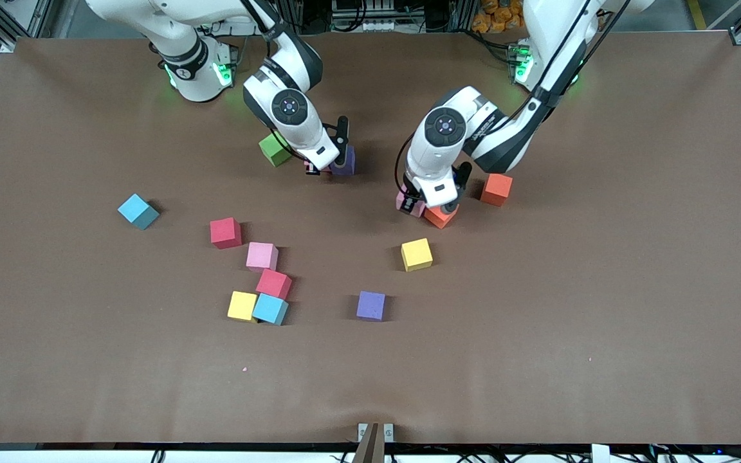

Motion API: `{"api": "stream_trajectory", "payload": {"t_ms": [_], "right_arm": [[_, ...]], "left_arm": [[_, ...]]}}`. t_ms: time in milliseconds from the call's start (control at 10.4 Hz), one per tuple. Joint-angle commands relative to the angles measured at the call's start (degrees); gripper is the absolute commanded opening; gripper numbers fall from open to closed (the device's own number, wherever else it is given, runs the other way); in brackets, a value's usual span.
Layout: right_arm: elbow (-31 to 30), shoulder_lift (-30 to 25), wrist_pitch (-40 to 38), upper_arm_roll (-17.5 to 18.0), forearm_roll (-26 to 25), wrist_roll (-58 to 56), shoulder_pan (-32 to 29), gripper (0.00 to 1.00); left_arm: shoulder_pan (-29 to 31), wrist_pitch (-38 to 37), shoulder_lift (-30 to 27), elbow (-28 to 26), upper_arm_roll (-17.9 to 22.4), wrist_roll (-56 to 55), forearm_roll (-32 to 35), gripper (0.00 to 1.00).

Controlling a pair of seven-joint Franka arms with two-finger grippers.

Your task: Form number 2 with 11 blocks

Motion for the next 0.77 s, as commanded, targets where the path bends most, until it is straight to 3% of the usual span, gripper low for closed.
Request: {"api": "stream_trajectory", "payload": {"t_ms": [0, 96, 287, 479, 574, 670], "right_arm": [[0.0, 0.7, 0.7, -0.6, -1.3, 1.6, 1.4, 0.25], [0.0, 0.7, 0.7, -1.1, -1.3, 1.6, 1.8, 0.26], [0.0, 0.7, 0.5, -1.3, -1.3, 1.6, 1.9, 0.39], [0.0, 0.7, 0.5, -1.5, -1.3, 1.7, 1.9, 0.69], [0.0, 0.6, 0.6, -1.6, -1.3, 1.7, 1.9, 1.00], [0.0, 0.4, 0.5, -1.6, -1.3, 2.5, 1.9, 1.00]], "left_arm": [[0.8, 1.2, -2.3, -2.8, -0.5, -6.8, -0.9, 0.00], [2.0, 1.3, -2.2, -3.4, -0.6, -7.7, -1.4, 0.00], [2.2, 4.9, -2.4, -5.7, -0.5, -8.8, -3.3, 0.00], [3.5, 8.6, -1.8, -6.2, -0.5, -9.0, -3.4, 0.00], [3.6, 9.2, -1.7, -6.3, -0.5, -9.4, -3.4, 0.00], [3.6, 9.3, -1.7, -6.2, -0.5, -10.1, -3.4, 0.00]]}}
